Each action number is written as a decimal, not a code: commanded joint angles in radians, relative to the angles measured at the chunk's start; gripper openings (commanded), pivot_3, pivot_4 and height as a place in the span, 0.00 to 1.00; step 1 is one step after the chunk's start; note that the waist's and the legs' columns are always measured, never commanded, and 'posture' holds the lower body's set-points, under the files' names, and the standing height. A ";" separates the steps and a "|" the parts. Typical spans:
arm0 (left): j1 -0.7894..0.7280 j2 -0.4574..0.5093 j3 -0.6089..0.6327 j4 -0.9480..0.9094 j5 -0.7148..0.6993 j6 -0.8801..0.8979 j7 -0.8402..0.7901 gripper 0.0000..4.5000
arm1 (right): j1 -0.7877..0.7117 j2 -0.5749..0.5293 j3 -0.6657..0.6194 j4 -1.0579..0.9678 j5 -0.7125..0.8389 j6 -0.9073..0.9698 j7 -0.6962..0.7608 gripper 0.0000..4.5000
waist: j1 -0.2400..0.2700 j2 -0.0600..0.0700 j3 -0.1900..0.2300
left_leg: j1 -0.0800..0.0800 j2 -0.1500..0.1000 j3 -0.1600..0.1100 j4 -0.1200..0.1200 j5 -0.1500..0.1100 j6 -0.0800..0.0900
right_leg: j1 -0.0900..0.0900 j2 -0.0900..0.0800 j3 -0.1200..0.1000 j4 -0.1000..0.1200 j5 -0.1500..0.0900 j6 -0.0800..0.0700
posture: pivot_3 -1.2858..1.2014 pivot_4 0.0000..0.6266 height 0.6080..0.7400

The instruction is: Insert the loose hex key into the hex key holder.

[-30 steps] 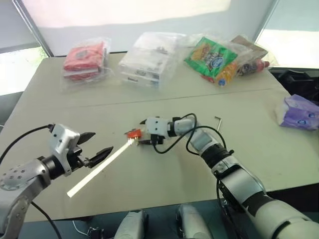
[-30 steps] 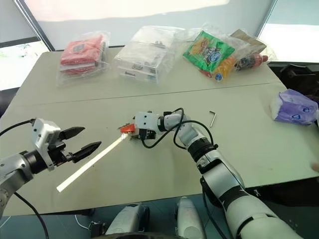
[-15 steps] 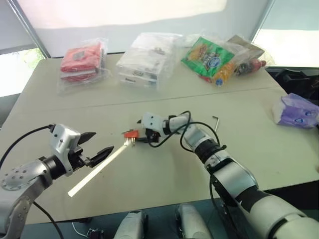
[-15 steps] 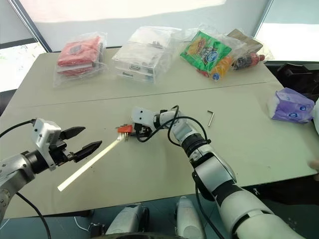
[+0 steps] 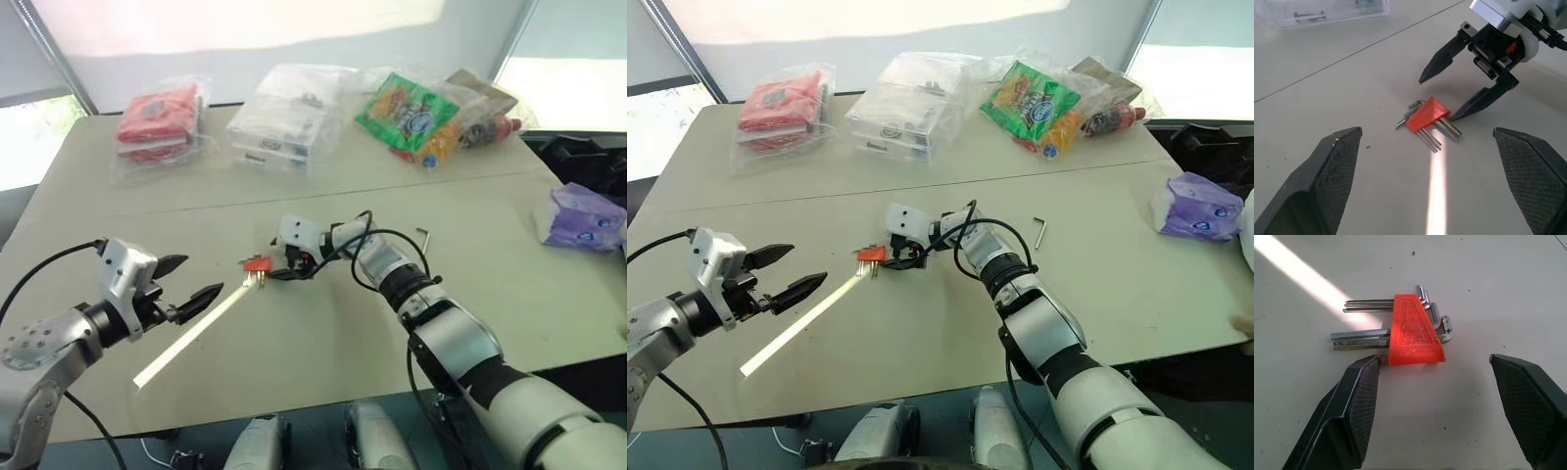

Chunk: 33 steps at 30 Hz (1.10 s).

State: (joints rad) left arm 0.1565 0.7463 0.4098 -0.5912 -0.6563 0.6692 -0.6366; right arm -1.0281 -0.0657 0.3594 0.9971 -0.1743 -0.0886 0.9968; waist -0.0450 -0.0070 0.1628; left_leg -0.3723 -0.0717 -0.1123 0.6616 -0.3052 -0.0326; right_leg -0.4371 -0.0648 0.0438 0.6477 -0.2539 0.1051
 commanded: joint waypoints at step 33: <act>-0.127 -0.035 -0.026 -0.019 -0.084 0.040 0.062 1.00 | 0.089 -0.182 0.009 -0.283 -0.176 -0.408 -0.297 0.22 | 0.015 0.000 0.000 | -0.002 -0.001 -0.001 0.001 0.001 -0.002 | -0.002 0.000 0.000 0.001 0.000 0.000 | 0.52 0.24 1.00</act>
State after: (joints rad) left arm 0.0668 0.7116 0.3933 -0.6184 -0.7098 0.7067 -0.5661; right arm -0.9352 -0.2177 0.4002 0.8244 -0.3276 -0.4191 0.7649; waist -0.0297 -0.0071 0.1627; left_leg -0.3749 -0.0730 -0.1133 0.6627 -0.3039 -0.0348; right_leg -0.4385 -0.0652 0.0435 0.6480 -0.2539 0.1051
